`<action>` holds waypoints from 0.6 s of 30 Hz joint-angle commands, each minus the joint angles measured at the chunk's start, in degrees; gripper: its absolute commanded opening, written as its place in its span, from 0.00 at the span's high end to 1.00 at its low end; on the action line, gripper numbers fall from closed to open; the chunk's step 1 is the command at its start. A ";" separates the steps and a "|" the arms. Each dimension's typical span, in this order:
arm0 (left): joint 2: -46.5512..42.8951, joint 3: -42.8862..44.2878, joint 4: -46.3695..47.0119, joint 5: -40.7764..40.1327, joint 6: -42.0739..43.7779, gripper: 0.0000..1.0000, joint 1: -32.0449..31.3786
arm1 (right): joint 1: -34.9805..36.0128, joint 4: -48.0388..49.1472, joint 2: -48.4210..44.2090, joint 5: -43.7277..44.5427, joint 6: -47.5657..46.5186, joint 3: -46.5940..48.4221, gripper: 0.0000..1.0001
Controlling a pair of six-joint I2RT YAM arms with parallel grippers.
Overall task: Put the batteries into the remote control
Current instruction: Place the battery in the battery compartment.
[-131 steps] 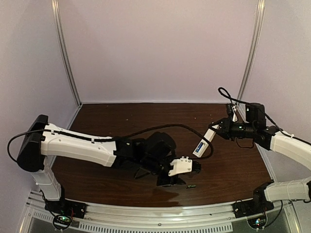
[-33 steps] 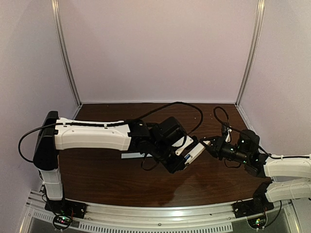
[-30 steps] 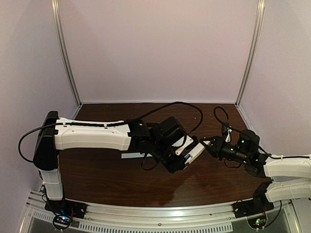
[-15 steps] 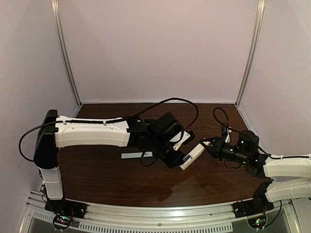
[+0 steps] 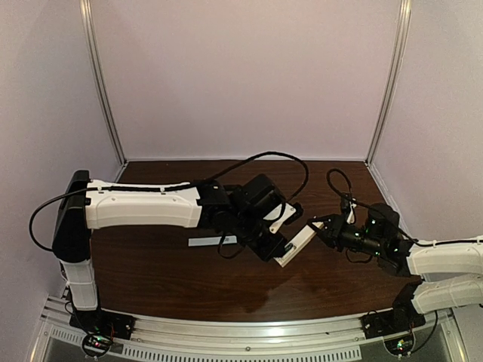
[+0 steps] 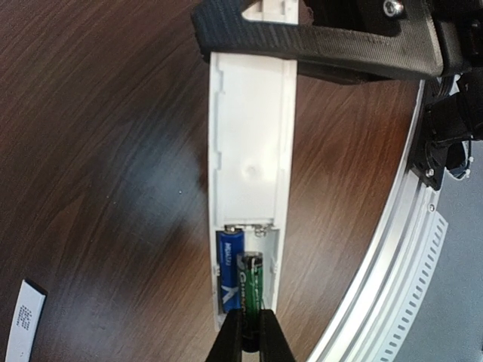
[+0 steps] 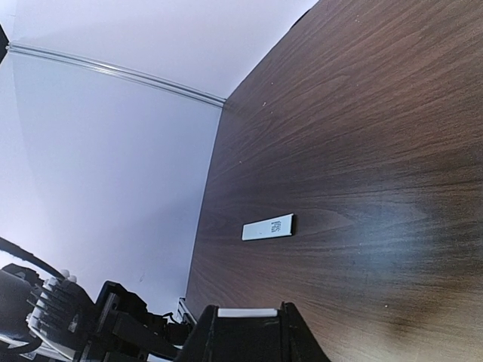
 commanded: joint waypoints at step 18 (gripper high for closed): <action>3.04 2.93 0.38 1.93 -2.24 1.00 0.50 | 0.95 2.76 -0.35 2.62 0.86 -0.15 1.00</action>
